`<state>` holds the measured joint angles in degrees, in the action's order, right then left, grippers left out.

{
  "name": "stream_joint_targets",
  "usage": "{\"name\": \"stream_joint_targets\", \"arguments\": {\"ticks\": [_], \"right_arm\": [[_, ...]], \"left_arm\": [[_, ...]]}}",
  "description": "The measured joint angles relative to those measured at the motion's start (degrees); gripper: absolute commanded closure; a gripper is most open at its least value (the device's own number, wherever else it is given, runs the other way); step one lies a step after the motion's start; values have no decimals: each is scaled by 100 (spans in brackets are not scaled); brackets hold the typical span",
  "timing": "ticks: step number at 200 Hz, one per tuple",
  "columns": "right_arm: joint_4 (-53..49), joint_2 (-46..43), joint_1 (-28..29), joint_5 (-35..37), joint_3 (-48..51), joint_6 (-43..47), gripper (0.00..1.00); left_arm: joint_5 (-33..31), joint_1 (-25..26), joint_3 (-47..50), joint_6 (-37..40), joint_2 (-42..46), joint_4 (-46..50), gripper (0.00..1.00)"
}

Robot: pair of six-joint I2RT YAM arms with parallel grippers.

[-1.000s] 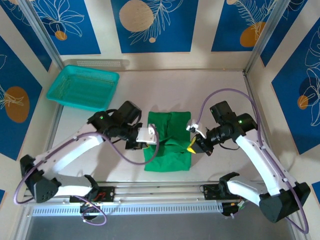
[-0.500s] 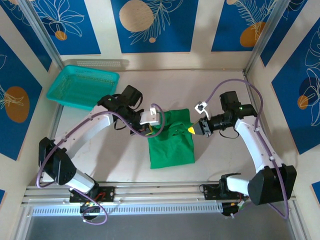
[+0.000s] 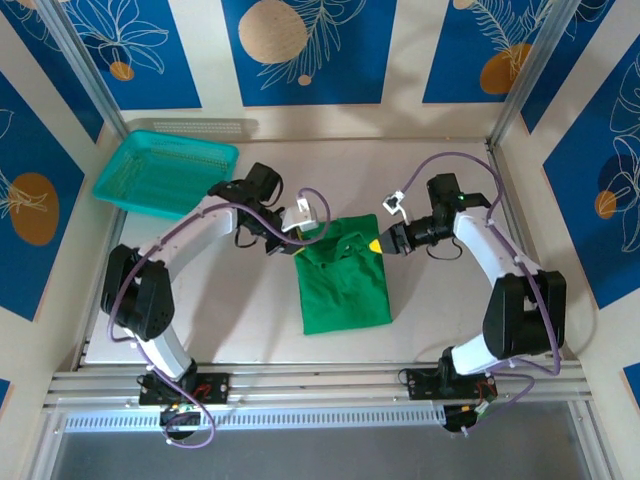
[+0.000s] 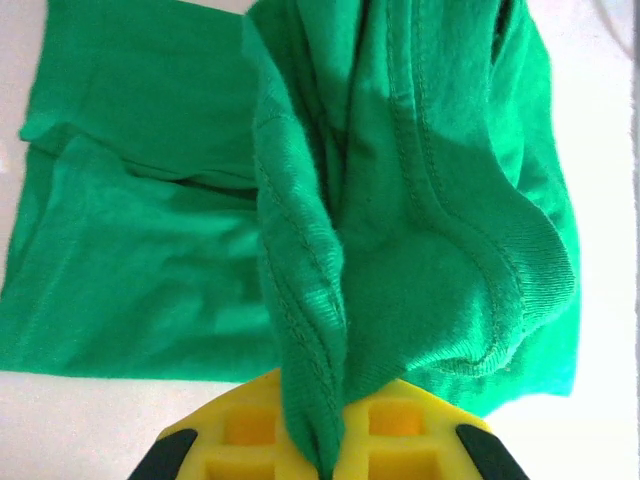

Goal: Fold the inside-out t-shirt

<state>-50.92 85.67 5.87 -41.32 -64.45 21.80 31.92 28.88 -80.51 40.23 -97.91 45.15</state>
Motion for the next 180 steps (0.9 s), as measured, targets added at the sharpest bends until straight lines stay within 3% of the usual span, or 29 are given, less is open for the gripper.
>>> {"name": "stream_joint_targets", "arguments": {"ticks": [91,126,144,152,163,172,180], "right_arm": [[201,1235,-4,293,-636,-42,100],[212,1416,-68,293,-957,-111,100],[214,1467,-116,293,-1060,-179,98],[238,1502,-136,297,-1117,-212,85],[400,1591,-153,404,-1172,-400,61],[678,1690,-151,660,-1178,-693,53],[1001,1823,-142,970,-1189,-1005,53]], "left_arm": [[-136,-232,271,-1241,-398,-1259,100],[-155,-232,-92,-1480,-883,-1346,100],[-155,-258,-254,-1617,-1150,-1419,92],[-153,-284,-358,-1725,-1285,-1445,84],[-151,-361,-562,-1899,-1506,-1480,53],[-114,-448,-787,-2157,-1718,-1469,3],[-33,-564,-1010,-2428,-1934,-1508,0]]}}
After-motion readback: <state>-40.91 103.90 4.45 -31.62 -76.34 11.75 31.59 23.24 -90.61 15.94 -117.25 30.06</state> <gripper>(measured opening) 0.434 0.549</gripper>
